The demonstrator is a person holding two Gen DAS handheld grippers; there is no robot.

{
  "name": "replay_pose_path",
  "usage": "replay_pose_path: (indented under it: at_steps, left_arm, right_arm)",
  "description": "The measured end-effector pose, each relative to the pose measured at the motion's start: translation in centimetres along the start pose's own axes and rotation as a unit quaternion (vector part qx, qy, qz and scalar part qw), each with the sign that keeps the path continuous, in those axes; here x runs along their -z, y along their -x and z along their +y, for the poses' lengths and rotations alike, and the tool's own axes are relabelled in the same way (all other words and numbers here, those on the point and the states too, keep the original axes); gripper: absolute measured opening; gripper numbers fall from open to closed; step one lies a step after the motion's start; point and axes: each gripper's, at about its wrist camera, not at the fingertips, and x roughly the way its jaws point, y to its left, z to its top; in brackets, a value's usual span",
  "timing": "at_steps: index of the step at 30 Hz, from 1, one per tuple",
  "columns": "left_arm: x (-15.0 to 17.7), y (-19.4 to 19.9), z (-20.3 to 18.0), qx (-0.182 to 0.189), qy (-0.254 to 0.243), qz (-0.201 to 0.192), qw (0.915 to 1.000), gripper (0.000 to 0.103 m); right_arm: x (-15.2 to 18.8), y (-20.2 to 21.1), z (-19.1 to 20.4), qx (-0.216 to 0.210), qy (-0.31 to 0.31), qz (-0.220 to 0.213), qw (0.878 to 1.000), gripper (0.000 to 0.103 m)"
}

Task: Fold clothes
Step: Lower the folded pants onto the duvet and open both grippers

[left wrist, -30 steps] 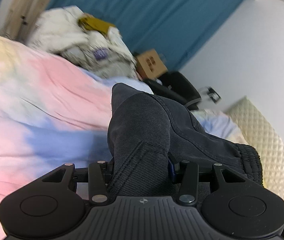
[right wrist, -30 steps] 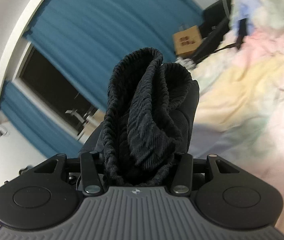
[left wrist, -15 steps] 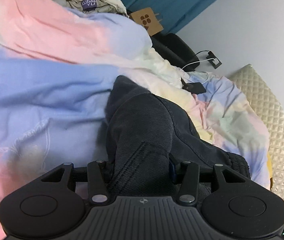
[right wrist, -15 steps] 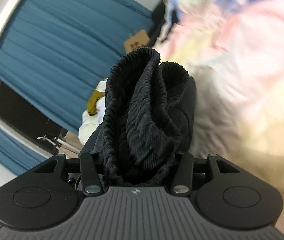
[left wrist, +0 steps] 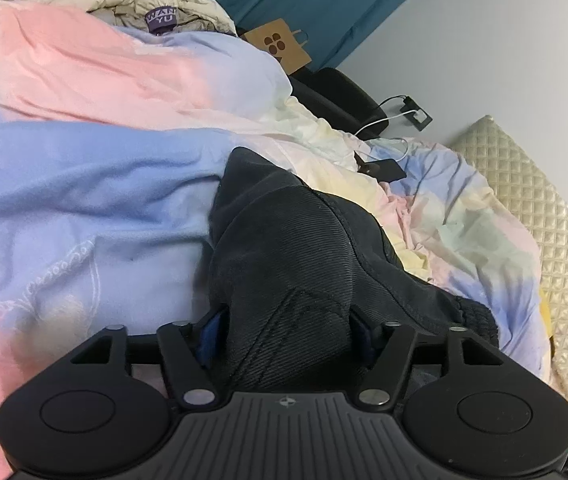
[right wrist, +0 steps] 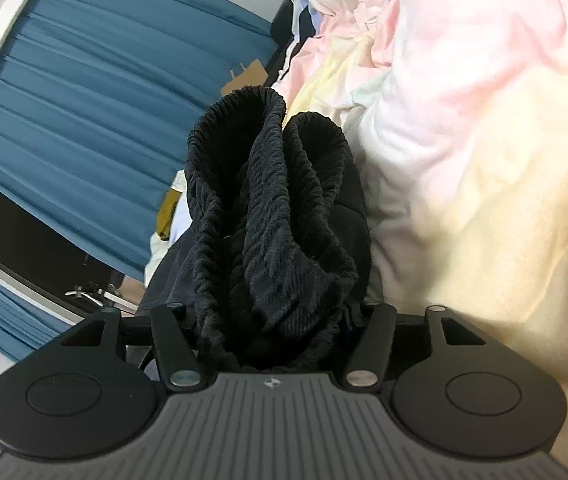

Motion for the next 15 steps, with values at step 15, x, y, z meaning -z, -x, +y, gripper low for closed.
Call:
replay_pose_path:
  at_steps: [15]
  left_arm:
    - [-0.1,10.0,-6.3,-0.014,-0.122,-0.023,0.9921,0.103]
  right_arm:
    - [-0.5,5.8,7.9,0.095,0.1,-0.039,0.99,0.099]
